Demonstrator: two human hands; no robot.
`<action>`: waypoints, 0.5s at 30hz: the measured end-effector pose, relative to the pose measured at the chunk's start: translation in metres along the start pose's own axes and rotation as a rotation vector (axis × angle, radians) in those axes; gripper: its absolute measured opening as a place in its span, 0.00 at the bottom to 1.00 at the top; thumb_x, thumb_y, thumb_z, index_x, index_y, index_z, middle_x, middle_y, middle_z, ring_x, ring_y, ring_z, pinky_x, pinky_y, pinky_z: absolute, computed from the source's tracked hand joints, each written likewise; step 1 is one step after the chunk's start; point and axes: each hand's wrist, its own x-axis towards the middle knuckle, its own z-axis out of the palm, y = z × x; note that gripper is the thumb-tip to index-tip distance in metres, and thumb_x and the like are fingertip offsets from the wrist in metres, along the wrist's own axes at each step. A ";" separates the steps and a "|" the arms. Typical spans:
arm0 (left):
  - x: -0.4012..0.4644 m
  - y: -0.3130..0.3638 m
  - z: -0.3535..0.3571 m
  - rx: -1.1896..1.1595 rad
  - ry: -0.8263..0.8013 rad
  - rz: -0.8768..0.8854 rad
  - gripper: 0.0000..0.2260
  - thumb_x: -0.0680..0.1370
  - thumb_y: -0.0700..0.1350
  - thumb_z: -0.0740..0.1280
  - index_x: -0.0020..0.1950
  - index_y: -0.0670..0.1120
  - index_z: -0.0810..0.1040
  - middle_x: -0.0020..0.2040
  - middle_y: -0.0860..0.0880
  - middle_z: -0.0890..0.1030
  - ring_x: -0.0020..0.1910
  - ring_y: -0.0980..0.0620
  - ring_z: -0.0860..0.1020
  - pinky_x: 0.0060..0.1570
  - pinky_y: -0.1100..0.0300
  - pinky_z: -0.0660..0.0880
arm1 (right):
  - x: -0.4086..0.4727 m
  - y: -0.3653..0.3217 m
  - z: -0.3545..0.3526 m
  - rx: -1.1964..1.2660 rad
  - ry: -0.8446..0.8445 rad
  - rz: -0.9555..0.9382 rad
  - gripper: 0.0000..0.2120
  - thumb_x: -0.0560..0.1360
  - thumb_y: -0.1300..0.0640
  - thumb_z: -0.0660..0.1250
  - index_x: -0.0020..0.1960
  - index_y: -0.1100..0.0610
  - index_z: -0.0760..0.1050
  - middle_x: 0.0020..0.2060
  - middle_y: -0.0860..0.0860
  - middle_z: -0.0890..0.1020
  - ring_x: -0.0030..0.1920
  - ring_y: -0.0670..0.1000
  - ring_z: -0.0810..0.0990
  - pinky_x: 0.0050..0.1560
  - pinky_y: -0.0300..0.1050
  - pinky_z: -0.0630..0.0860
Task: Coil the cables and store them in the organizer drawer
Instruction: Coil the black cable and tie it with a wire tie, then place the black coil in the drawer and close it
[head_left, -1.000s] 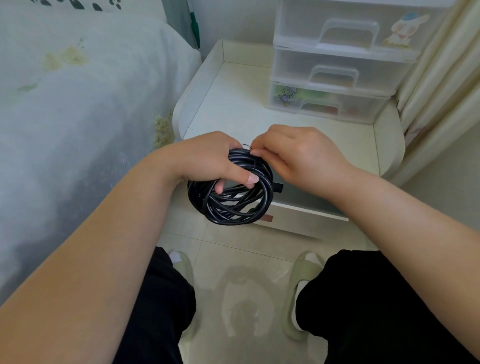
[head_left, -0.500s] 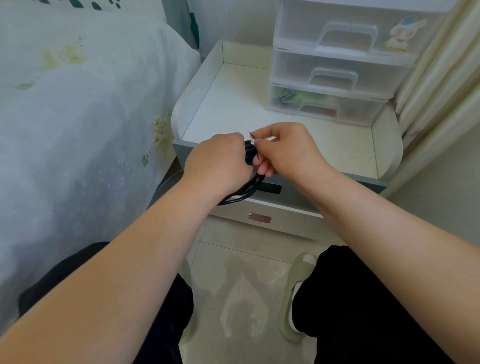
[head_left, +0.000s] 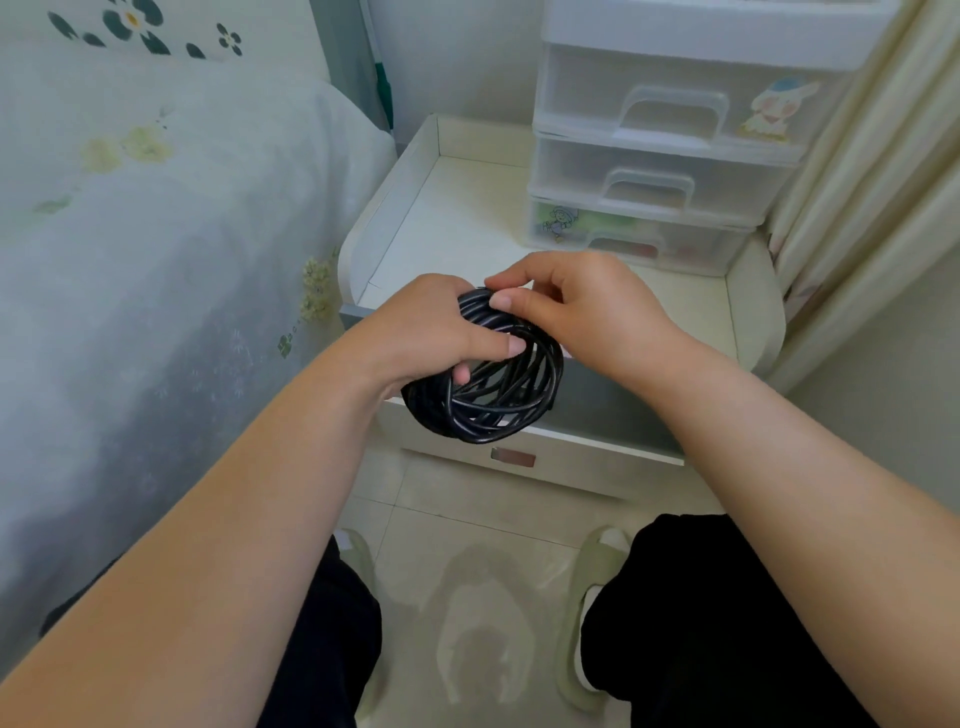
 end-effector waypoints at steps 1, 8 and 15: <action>-0.001 0.001 0.000 -0.035 -0.036 0.006 0.13 0.69 0.48 0.76 0.48 0.44 0.79 0.37 0.44 0.82 0.25 0.53 0.74 0.33 0.60 0.74 | 0.001 0.002 -0.004 -0.016 0.003 -0.020 0.08 0.74 0.46 0.67 0.52 0.45 0.81 0.30 0.44 0.73 0.32 0.42 0.71 0.39 0.44 0.70; -0.003 0.004 -0.003 -0.231 -0.203 0.064 0.13 0.70 0.43 0.76 0.52 0.42 0.80 0.32 0.52 0.77 0.24 0.54 0.69 0.31 0.60 0.74 | 0.000 0.012 -0.009 0.205 -0.242 -0.044 0.15 0.77 0.47 0.63 0.60 0.51 0.78 0.55 0.45 0.82 0.56 0.43 0.79 0.62 0.46 0.73; 0.002 0.005 -0.002 -0.294 -0.228 0.081 0.11 0.70 0.44 0.76 0.49 0.43 0.81 0.30 0.51 0.76 0.24 0.54 0.69 0.31 0.60 0.73 | -0.001 0.007 -0.016 -0.015 -0.260 -0.017 0.18 0.76 0.38 0.58 0.61 0.43 0.74 0.52 0.42 0.81 0.54 0.46 0.79 0.58 0.48 0.74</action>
